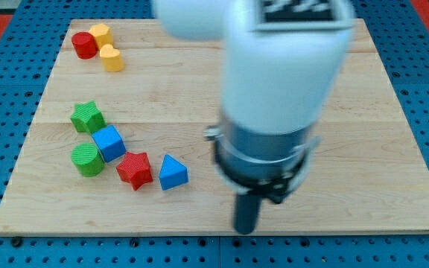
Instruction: Move the red star above the blue triangle
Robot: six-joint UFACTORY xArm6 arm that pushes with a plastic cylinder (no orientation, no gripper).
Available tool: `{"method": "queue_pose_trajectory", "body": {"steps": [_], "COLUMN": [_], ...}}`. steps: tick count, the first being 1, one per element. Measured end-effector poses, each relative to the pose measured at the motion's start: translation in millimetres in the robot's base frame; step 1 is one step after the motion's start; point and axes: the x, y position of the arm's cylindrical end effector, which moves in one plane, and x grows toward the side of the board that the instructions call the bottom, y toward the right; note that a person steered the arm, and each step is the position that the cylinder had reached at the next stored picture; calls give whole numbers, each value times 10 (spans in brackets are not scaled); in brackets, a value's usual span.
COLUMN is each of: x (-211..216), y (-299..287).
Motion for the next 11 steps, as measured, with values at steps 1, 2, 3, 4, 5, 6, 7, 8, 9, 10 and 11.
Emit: {"method": "queue_pose_trajectory", "body": {"steps": [1,2,3,4,5,6,7,8,9,10,11], "x": [-194,-610,-910,-981,-897,-766,-716,-908,-991,-1089,-1156], "y": [-990,-1412,-1352,-1330,-1367,-1343,-1326,-1128,-874,-873,-873]}}
